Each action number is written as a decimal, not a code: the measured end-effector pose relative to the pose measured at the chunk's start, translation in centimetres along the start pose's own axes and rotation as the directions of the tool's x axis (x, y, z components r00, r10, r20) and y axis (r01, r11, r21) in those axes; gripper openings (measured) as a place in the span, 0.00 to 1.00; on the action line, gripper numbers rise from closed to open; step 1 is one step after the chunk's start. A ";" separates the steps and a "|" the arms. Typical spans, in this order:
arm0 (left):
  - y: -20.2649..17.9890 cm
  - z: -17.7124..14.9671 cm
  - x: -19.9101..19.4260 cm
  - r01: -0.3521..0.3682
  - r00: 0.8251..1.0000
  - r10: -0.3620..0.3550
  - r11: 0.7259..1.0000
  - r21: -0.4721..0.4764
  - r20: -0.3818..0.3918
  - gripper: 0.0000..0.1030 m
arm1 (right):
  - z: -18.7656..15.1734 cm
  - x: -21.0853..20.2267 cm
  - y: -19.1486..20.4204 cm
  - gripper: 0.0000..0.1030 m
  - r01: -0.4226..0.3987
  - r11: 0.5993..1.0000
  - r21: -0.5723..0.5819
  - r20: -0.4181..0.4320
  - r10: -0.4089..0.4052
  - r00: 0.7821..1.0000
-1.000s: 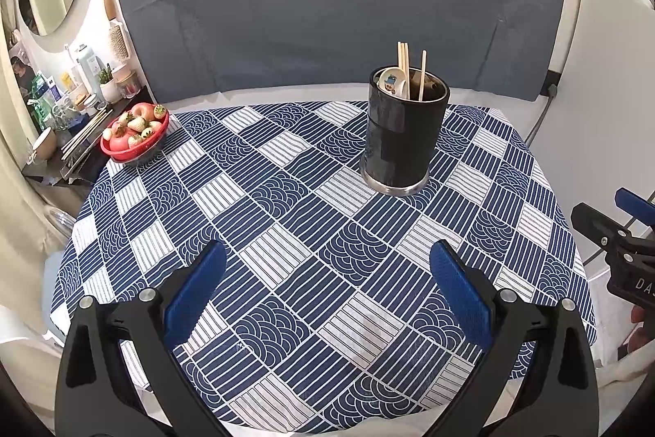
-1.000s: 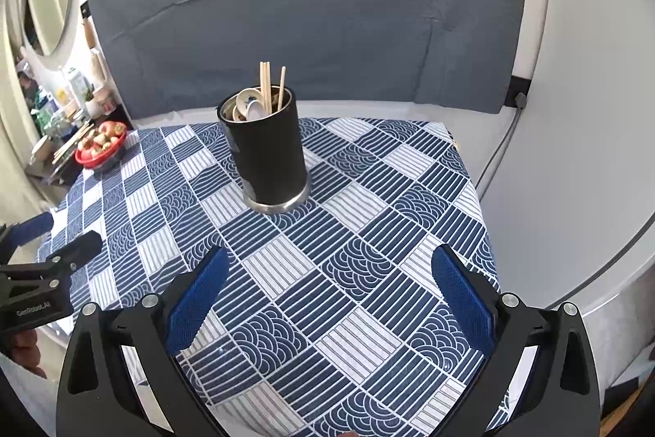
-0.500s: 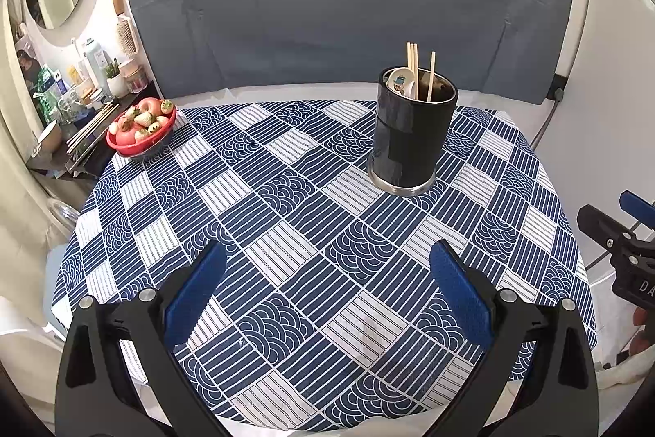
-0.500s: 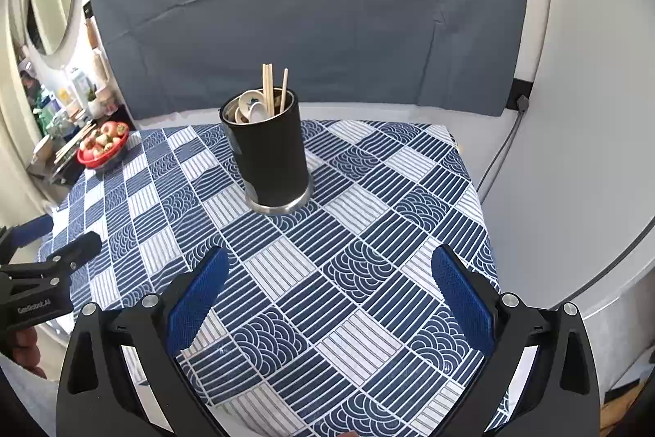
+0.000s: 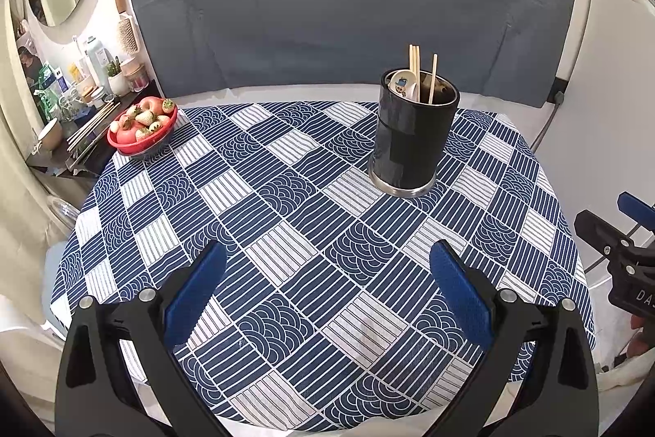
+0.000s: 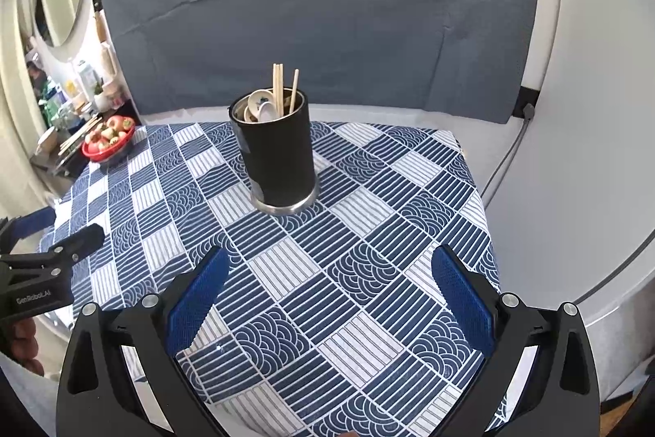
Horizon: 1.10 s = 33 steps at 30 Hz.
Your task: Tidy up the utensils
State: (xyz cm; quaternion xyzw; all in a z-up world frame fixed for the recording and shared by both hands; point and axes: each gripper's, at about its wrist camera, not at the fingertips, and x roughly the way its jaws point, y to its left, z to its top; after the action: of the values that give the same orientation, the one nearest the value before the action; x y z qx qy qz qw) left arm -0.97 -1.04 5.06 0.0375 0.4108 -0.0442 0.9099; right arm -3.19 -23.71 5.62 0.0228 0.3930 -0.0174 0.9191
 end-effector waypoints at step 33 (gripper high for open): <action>0.4 0.9 0.0 0.023 0.999 -0.023 1.000 -0.002 0.030 0.94 | 0.6 -0.1 -0.3 0.92 -0.006 1.000 0.001 0.023 0.006 1.000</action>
State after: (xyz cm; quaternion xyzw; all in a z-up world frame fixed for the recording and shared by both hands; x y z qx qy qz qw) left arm -0.30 -0.70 5.66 0.0309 0.3974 -0.0545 0.9155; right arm -2.84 -24.08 6.08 0.0241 0.3825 -0.0152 0.9235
